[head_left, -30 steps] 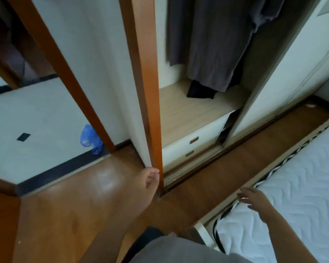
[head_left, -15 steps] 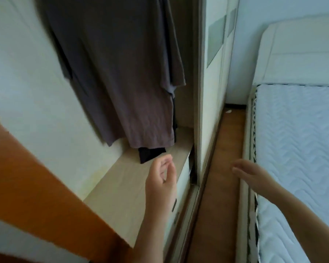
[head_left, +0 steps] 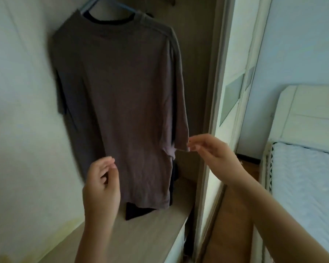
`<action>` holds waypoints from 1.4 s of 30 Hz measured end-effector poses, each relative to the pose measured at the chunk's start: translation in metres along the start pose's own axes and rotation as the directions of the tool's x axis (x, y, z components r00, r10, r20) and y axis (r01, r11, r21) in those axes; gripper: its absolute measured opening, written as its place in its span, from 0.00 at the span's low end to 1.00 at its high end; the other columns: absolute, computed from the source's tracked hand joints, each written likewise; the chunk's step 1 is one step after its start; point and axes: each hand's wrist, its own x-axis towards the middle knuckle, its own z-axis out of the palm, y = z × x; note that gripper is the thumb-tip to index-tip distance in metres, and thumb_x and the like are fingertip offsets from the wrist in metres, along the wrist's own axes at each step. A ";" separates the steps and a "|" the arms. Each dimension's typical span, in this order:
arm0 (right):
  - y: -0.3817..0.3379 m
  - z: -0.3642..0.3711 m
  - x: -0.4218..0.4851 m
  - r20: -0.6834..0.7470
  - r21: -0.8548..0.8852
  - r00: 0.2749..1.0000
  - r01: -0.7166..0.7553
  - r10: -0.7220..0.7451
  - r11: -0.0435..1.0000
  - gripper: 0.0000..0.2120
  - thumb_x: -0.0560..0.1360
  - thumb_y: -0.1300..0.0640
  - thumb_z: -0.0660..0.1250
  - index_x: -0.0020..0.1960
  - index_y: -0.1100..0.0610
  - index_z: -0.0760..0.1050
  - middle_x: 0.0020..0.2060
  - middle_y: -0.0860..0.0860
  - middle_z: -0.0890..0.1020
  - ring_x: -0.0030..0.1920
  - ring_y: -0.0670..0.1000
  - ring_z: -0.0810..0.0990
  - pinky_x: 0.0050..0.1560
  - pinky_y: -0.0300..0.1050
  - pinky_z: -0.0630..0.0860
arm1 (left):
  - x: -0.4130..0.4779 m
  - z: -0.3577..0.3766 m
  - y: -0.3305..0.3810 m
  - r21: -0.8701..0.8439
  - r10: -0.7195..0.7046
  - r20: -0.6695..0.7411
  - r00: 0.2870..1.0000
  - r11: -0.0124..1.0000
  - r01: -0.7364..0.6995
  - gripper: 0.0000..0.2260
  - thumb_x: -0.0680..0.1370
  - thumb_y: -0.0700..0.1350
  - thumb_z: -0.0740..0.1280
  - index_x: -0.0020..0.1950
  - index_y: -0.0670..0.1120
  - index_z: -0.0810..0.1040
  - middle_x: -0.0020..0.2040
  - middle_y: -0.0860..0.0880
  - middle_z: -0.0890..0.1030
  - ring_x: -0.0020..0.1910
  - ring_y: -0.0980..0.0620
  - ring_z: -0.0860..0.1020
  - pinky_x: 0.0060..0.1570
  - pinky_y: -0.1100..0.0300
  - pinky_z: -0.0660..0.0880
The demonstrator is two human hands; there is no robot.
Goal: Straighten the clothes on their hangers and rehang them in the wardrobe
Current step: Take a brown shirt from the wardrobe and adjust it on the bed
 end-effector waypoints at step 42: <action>-0.156 -0.058 0.303 -0.226 -0.635 0.789 0.325 -0.571 0.701 0.16 0.79 0.49 0.56 0.51 0.60 0.74 0.49 0.60 0.80 0.50 0.62 0.77 0.41 0.46 0.67 | 0.208 0.010 0.093 0.388 0.508 -0.144 0.849 0.818 -0.424 0.09 0.76 0.40 0.63 0.55 0.46 0.76 0.49 0.54 0.76 0.45 0.67 0.72 0.43 0.79 0.66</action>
